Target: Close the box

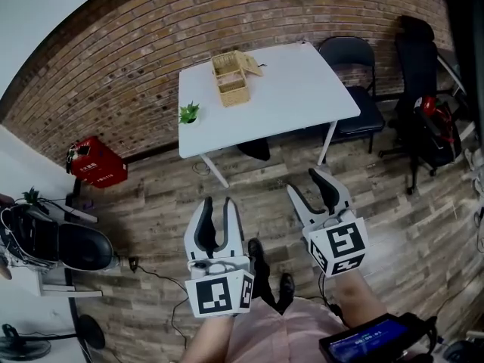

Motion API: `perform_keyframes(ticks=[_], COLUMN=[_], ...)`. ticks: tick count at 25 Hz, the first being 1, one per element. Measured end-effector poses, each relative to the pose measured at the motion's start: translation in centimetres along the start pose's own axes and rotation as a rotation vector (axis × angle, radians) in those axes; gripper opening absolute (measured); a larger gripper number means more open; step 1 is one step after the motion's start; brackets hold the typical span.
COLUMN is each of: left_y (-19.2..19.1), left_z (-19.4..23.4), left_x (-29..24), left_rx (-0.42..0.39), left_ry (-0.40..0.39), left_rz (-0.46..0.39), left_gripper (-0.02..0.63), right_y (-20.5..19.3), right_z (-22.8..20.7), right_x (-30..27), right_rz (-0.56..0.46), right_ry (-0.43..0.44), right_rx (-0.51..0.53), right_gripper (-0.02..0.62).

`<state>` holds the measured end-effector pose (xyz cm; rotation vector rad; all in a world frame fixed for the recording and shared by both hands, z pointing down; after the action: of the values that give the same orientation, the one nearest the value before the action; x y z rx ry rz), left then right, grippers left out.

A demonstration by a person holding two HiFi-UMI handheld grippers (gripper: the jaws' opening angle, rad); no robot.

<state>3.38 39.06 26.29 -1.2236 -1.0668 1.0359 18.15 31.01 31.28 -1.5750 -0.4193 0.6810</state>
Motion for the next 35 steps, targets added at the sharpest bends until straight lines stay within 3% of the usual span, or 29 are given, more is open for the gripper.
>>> perform_keyframes(ticks=[7, 10, 19, 27, 35], left_y=[-3.0, -3.9, -2.6, -1.8, -3.8], left_z=[1.7, 2.5, 4.9, 5.2, 4.6], left_x=[-6.4, -10.2, -20.3, -25.5, -28.7], left_rx=[0.020, -0.010, -0.010, 0.000, 0.009], left_ry=[-0.014, -0.043, -0.112, -0.149, -0.162], left_rz=[0.046, 0.049, 0.007, -0.033, 0.011], left_gripper=[0.127, 0.126, 0.126, 0.126, 0.126], right_y=[-1.5, -1.8, 1.3, 4.0, 3.4], right_z=[-2.8, -4.2, -7.5, -10.2, -12.8], right_x=[-5.9, -9.5, -17.6, -20.8, -22.7], right_rz=[0.047, 0.071, 0.051, 0.010, 0.029], right_ry=[-0.013, -0.022, -0.076, -0.135, -0.154], right_rx=[-0.016, -0.020, -0.008, 0.025, 0.014], right_gripper=[0.212, 0.213, 0.210, 0.208, 0.207])
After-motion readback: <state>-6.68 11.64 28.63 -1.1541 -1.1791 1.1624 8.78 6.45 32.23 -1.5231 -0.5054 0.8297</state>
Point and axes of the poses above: the fingertips, and each gripper's own axes: x backward along the fingers, z to its left, y out of its top, the point moved 1 cm from there along x, backward along the fingers, and after that the axes turned 9 degrees about y, right-handed, at the moved point
